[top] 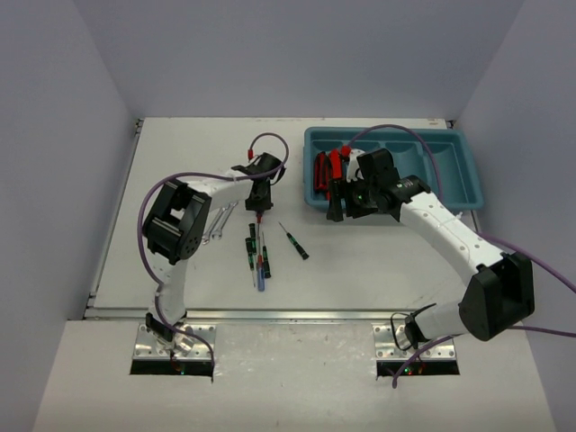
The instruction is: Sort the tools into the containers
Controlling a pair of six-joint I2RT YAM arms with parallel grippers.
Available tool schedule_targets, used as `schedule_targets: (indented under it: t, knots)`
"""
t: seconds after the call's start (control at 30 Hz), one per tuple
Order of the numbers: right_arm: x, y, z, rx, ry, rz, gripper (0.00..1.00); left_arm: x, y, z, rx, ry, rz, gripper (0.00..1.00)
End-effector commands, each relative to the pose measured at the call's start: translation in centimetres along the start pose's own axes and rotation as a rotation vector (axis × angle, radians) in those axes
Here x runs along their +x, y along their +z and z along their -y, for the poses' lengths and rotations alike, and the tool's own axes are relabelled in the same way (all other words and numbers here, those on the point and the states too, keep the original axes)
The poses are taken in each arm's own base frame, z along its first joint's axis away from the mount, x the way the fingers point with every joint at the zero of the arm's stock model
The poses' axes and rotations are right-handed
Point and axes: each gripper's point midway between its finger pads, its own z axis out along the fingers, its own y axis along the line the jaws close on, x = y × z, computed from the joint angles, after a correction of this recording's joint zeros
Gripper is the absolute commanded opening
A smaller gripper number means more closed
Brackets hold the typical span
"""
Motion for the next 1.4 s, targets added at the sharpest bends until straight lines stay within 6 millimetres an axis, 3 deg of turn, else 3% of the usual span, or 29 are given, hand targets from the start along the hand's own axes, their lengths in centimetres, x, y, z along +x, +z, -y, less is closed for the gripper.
schedule_targets:
  t: [0.0, 0.1, 0.33, 0.4, 0.57, 0.67, 0.77, 0.87, 0.93, 0.97, 1.03, 1.07, 1.13, 1.37]
  knots:
    - [-1.1, 0.1, -0.3, -0.021, -0.01, 0.033, 0.7, -1.6, 0.0, 0.2, 0.015, -0.015, 0.033, 0.1]
    - [-1.0, 0.2, -0.4, -0.027, -0.011, 0.03, 0.7, -2.2, -0.8, 0.2, 0.02, -0.031, 0.051, 0.01]
    - [-1.4, 0.4, -2.3, -0.136, 0.01, 0.042, 0.7, -3.3, -3.7, 0.0, 0.06, -0.117, 0.12, 0.0]
    - [-2.6, 0.3, -4.8, -0.276, 0.017, 0.115, 0.71, -4.3, -5.9, -0.1, 0.092, -0.171, 0.18, 0.0]
    - [-2.6, 0.1, -9.5, -0.525, 0.045, 0.163, 0.72, -5.3, -11.3, -0.4, 0.199, -0.306, 0.332, 0.0]
    - [-2.2, 1.2, -13.0, -0.566, -0.045, 0.171, 0.73, -5.2, -14.4, 0.2, 0.3, -0.348, 0.383, 0.0]
    - [-2.0, 2.1, -15.3, -0.586, -0.083, 0.168, 0.72, -4.3, -17.0, 0.8, 0.41, -0.37, 0.402, 0.0]
    - [-3.0, 2.2, -17.9, -0.63, -0.105, 0.16, 0.66, -3.4, -19.6, 1.3, 0.533, -0.406, 0.414, 0.0]
    - [-3.2, 2.5, -19.0, -0.653, -0.106, 0.145, 0.59, -2.9, -22.4, 1.1, 0.651, -0.44, 0.47, 0.0]
    - [-3.0, 2.5, -19.6, -0.673, -0.107, 0.131, 0.51, -2.8, -23.1, 1.2, 0.686, -0.46, 0.476, 0.0]
    - [-3.2, 2.5, -20.4, -0.702, -0.1, 0.125, 0.48, -2.4, -24.3, 1.1, 0.735, -0.468, 0.493, 0.0]
    - [-3.2, 2.5, -21.3, -0.737, -0.094, 0.117, 0.4, -1.8, -25.2, 1.1, 0.769, -0.481, 0.488, 0.0]
    - [-3.3, 3.3, -22.0, -0.711, -0.095, 0.117, 0.35, -1.8, -26.4, 1.4, 0.821, -0.493, 0.511, 0.0]
    - [-3.3, 4.5, -23.6, -0.718, -0.089, 0.097, 0.28, -0.6, -26.8, 0.6, 0.842, -0.542, 0.524, 0.0]
